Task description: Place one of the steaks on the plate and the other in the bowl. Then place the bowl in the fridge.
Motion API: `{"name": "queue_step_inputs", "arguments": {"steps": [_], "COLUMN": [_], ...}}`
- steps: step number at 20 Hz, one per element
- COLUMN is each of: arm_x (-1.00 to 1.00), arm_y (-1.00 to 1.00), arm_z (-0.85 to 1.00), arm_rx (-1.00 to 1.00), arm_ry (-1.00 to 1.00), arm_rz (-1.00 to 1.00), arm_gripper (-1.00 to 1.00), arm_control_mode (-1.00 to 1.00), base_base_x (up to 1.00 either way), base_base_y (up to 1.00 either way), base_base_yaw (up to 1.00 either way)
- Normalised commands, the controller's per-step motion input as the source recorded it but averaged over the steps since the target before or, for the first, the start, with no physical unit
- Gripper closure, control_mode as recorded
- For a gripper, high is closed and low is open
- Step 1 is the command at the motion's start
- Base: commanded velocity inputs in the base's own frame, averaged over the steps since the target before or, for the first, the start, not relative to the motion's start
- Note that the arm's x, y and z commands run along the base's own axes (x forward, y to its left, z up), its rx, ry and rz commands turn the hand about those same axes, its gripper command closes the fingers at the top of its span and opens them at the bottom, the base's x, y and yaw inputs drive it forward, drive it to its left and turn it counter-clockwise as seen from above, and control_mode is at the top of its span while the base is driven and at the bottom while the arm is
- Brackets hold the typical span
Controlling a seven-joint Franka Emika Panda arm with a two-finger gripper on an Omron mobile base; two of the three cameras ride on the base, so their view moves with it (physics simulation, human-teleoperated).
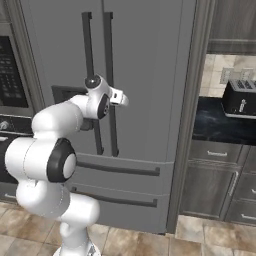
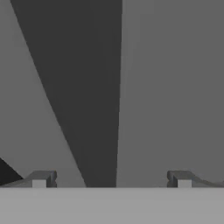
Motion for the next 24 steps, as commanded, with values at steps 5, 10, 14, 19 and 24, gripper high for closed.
{"name": "queue_step_inputs", "arguments": {"steps": [5,10,14,19,24], "arm_x": [0.57,0.55,0.40,0.31,-0.03], "arm_y": [0.07,0.00,0.00,0.00,0.00], "arm_z": [-0.03,-0.11,-0.02,0.00,0.03], "arm_rx": [0.00,0.00,0.00,0.00,-0.01], "arm_ry": [0.00,0.00,-0.01,0.00,0.05], "arm_rz": [0.00,0.00,0.01,0.01,-0.05], "arm_gripper": [-1.00,-1.00,-1.00,1.00,1.00], "arm_control_mode": [-1.00,-1.00,-1.00,-1.00,-1.00], "base_base_x": [0.00,0.00,0.00,0.00,0.00], "base_base_y": [0.00,0.00,0.00,0.00,0.00], "base_base_yaw": [0.00,0.00,0.00,0.00,0.00]}}
